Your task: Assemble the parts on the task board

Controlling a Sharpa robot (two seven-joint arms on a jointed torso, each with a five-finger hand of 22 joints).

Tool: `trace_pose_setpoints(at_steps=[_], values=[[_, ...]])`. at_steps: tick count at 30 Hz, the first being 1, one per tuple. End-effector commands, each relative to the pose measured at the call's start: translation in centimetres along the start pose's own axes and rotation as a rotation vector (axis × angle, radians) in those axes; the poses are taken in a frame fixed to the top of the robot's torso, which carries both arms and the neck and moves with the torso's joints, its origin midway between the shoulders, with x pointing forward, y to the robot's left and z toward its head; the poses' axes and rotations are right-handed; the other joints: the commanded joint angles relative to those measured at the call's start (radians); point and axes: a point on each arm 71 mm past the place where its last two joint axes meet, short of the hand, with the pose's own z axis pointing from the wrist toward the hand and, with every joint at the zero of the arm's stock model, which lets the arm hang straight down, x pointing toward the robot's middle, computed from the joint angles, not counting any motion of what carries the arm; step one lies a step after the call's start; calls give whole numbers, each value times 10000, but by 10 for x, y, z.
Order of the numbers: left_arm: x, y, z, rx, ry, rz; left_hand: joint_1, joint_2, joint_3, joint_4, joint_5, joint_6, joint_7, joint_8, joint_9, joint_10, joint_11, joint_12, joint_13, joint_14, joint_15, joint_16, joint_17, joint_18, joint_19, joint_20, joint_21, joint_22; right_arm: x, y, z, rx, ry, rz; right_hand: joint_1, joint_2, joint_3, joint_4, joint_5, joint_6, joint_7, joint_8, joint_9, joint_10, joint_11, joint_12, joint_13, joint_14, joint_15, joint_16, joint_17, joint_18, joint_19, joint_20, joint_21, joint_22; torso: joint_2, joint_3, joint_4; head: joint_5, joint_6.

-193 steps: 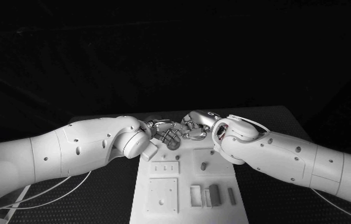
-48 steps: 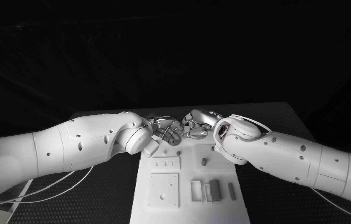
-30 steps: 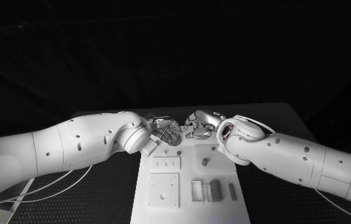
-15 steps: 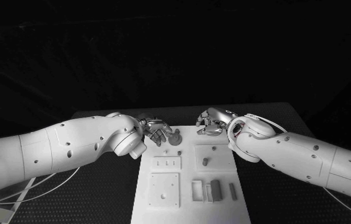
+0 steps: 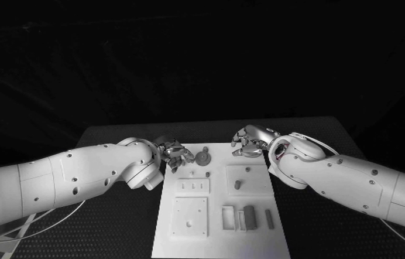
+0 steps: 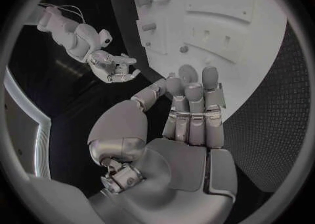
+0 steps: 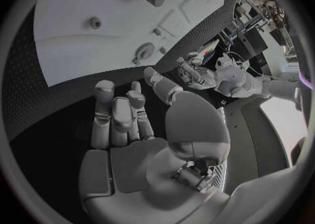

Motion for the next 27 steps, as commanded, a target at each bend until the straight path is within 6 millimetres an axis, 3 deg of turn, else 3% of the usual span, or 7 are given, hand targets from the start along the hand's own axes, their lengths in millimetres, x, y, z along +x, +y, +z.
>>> trace_pose_setpoints(at_steps=[1,5,11,16,27], values=[[4,0,-1,214,-248,816,107,59,-15,71,-66,548,-625,10,1067,-53,-279,503,256,456,-551,500,-90,88,696,-403,264,195,2,1,-1,-112,51,163,-4,-74,57,0,63,169,115,-67,-14,17,-8,17,-11,-53,-12,-54,-10,476,70,-20,-47,83,15,10,-15,6,-51],[12,3,0,260,-303,1492,144,26,1,73,-66,565,-692,-61,1158,83,-354,1135,585,779,-662,1082,-240,149,1149,-562,507,343,2,1,-2,-113,74,224,-2,-72,60,0,63,171,114,-67,-14,16,-8,18,-15,-63,-12,-58,-31,476,70,-20,-48,83,17,8,-14,-30,-119],[24,7,-1,128,-266,1983,178,-2,24,74,47,630,-751,-142,1247,216,-418,1530,713,1110,-744,1520,-529,191,1600,-685,655,415,4,1,-4,-134,116,239,1,-71,63,-1,63,173,114,-67,-14,16,-8,18,-20,-73,-12,-63,-49,476,68,-19,-51,82,13,-2,2,-81,-253],[32,9,-4,-101,59,2059,149,103,6,134,90,612,-767,-226,1291,320,-439,1679,701,1414,-775,1851,-624,86,2055,-600,808,443,4,0,-5,-119,125,242,3,-71,65,-2,63,175,113,-67,-14,15,-9,19,-24,-81,-13,-68,-65,476,66,-19,-53,82,1,4,10,-105,-361],[46,12,-2,-118,171,2840,78,-4,-25,155,88,759,-804,-220,1344,346,-472,1753,650,1430,-804,2058,-674,83,2172,-598,825,464,4,-1,-6,-116,133,247,9,-70,71,-4,63,180,112,-67,-13,14,-10,23,-35,-87,-14,-75,-74,476,62,-18,-58,82,5,-9,16,-132,-472]])
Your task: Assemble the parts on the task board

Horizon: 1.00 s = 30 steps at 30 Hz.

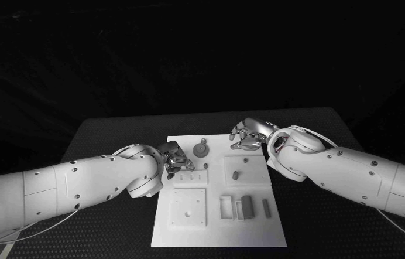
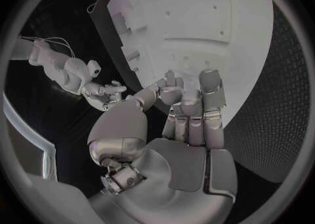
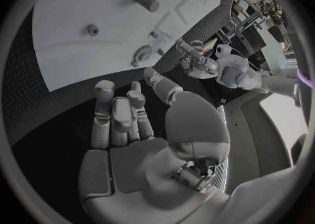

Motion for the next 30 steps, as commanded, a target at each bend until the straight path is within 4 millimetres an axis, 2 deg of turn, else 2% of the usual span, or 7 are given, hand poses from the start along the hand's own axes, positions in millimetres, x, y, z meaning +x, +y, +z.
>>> trace_pose_setpoints(at_steps=[1,8,20,30], values=[[3,-1,0,-18,-30,696,11,-1,-17,50,31,735,-633,-6,1348,-31,-92,40,-16,689,-654,55,-19,83,361,-289,50,13,0,1,0,-106,12,8,9,-71,72,-5,63,178,114,-68,-13,-19,-10,23,-18,-83,-9,-38,-17,476,25,-11,-58,85,-1,0,2,-7,-30],[6,0,3,21,-161,1162,-13,-72,-28,78,-33,773,-644,-20,1361,-37,-103,59,-50,667,-665,109,-63,74,373,-277,42,23,0,1,-1,-97,14,8,11,-72,74,-6,63,180,113,-69,-13,-20,-11,25,-24,-84,-10,-41,-19,476,23,-10,-61,85,-2,-5,14,-22,-88],[11,-2,7,-64,-296,1696,-61,-146,-61,164,-170,934,-686,5,1416,-28,-141,80,-162,630,-688,220,-170,46,376,-240,27,58,1,0,-1,-83,34,11,7,-71,76,-1,63,183,113,-70,-13,-22,-11,29,-36,-86,-10,-46,-23,476,21,-8,-66,85,11,-4,-8,-34,-102],[12,-3,9,-136,-252,1919,-64,-180,-63,181,-193,963,-697,3,1434,-13,-151,74,-233,615,-696,257,-217,40,369,-230,26,81,1,0,-1,-84,22,23,-1,-74,74,2,62,181,114,-74,-14,-23,-11,32,-46,-87,-10,-50,-25,476,21,-6,-69,86,6,-13,6,-55,-122]])
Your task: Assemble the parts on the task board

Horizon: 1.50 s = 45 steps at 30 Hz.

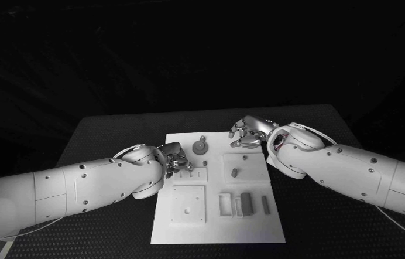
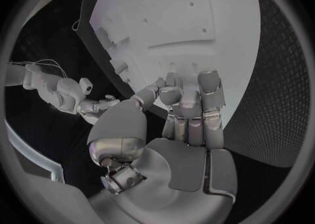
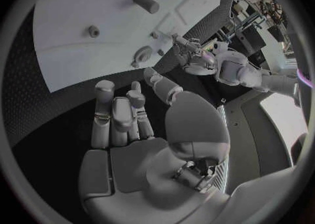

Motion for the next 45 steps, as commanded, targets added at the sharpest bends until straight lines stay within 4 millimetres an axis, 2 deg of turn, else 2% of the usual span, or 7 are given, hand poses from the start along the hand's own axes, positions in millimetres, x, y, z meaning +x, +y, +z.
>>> trace_pose_setpoints(at_steps=[1,19,20,21,22,29,45], values=[[2,-2,1,-7,119,349,44,-76,-20,57,-64,879,-656,38,1434,-27,-96,37,-21,453,-507,35,-18,39,121,-85,27,19,1,2,0,-104,9,2,-2,-75,74,2,62,180,114,-34,-14,-26,-11,32,-16,-61,16,-50,-17,477,39,-25,-69,88,2,-7,10,-17,-13],[6,-2,2,-118,518,546,-54,-267,-94,268,-508,919,-670,-28,1486,-5,-110,94,-284,389,-520,195,-244,48,121,-73,-2,93,1,1,0,-85,54,-1,-10,-77,74,4,62,180,114,-39,-15,-29,-11,39,-33,-62,17,-56,-21,477,39,-22,-74,88,-2,-2,10,-38,-81],[6,-3,2,-114,557,568,-82,-292,-109,305,-550,921,-669,-35,1489,-6,-110,101,-302,385,-520,207,-261,48,123,-70,-6,96,1,1,0,-86,59,-2,-11,-78,74,4,62,180,114,-39,-15,-29,-11,39,-34,-62,17,-57,-22,477,39,-22,-75,88,-2,-2,10,-38,-81],[6,-3,2,-108,543,605,-160,-330,-150,399,-831,924,-671,-47,1493,-9,-110,115,-332,376,-517,227,-293,50,125,-69,-15,102,1,2,0,-89,69,-3,-12,-78,74,4,62,180,114,-39,-15,-29,-11,39,-35,-63,17,-57,-22,477,39,-21,-75,88,-3,-1,10,-40,-81],[6,-3,3,-115,541,603,-178,-356,-156,431,-918,925,-672,-55,1495,-10,-112,124,-348,370,-521,238,-311,53,122,-70,-22,105,2,2,0,-88,82,-5,-12,-78,74,4,62,180,114,-40,-15,-29,-11,39,-35,-63,17,-57,-22,477,39,-21,-75,88,-3,-1,10,-40,-81],[6,-2,3,-168,543,612,-315,-661,-225,634,-1220,939,-679,-95,1509,-31,-119,180,-442,338,-530,302,-420,67,127,-72,-54,125,2,2,0,-88,88,-4,-18,-75,74,8,62,184,114,-39,-14,-30,-11,42,-41,-62,17,-58,-23,477,40,-20,-77,88,-7,2,5,-55,-77],[8,-4,5,-214,678,682,-292,-836,-250,694,-1241,930,-680,-128,1520,-54,-121,216,-502,316,-535,345,-495,81,131,-79,-75,141,2,1,0,-54,113,2,-52,-71,66,22,62,190,114,-42,-13,-32,-11,51,-61,-61,17,-62,-27,477,43,-15,-82,88,-2,7,10,-63,-89]])
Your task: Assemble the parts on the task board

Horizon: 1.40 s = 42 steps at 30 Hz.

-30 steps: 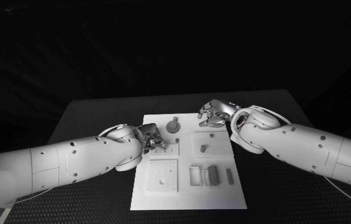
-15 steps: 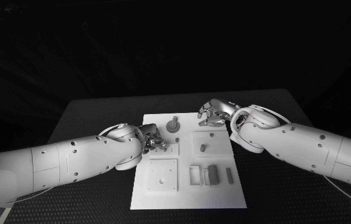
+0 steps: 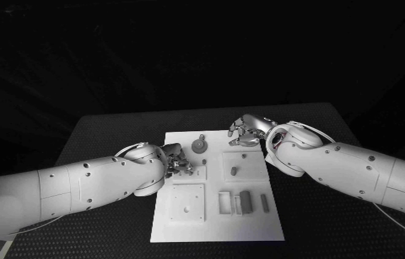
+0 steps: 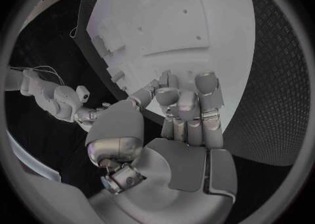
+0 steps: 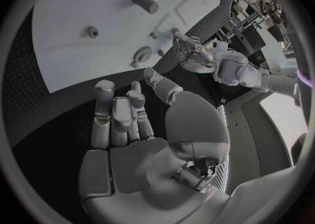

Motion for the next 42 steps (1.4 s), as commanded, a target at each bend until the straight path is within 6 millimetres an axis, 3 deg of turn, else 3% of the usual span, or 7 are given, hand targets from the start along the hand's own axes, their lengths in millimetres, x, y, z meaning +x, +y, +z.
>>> trace_pose_setpoints(at_steps=[1,10,25,42], values=[[2,-2,0,40,161,124,5,-82,-2,45,-43,313,-134,-51,-5,-88,3,43,-18,105,-167,70,-15,76,6,10,-41,13,1,1,0,-59,86,-13,-53,-71,39,-5,62,189,115,-42,-14,-49,-26,51,-16,-77,1,-63,-9,475,62,-34,-46,90,5,3,3,-6,-8],[2,-3,0,48,111,277,76,-164,-7,17,-44,310,-133,-68,3,-102,4,66,-53,94,-166,94,-61,79,6,11,-54,24,1,1,0,-55,86,10,-62,-71,37,-3,62,190,115,-44,-14,-50,-26,54,-23,-77,1,-64,-10,475,63,-33,-48,90,2,-2,7,-16,-13],[0,-2,0,64,-222,1129,46,-548,-89,161,-48,344,-138,-94,28,-116,0,126,-151,75,-168,166,-178,79,34,25,-87,44,1,1,0,-57,98,34,-82,-80,31,0,62,191,115,-47,-14,-51,-26,60,-35,-77,1,-66,-13,475,63,-30,-52,91,3,-6,9,-14,-9],[3,0,1,-59,-99,1177,-420,-1103,-240,824,-87,361,-143,-130,84,-133,-4,205,-286,25,-171,288,-317,91,63,33,-151,69,1,1,0,-54,101,40,-108,-92,23,4,62,199,114,-48,-12,-54,-27,69,-52,-76,1,-69,-15,475,66,-28,-56,91,4,-3,7,-34,-15]])
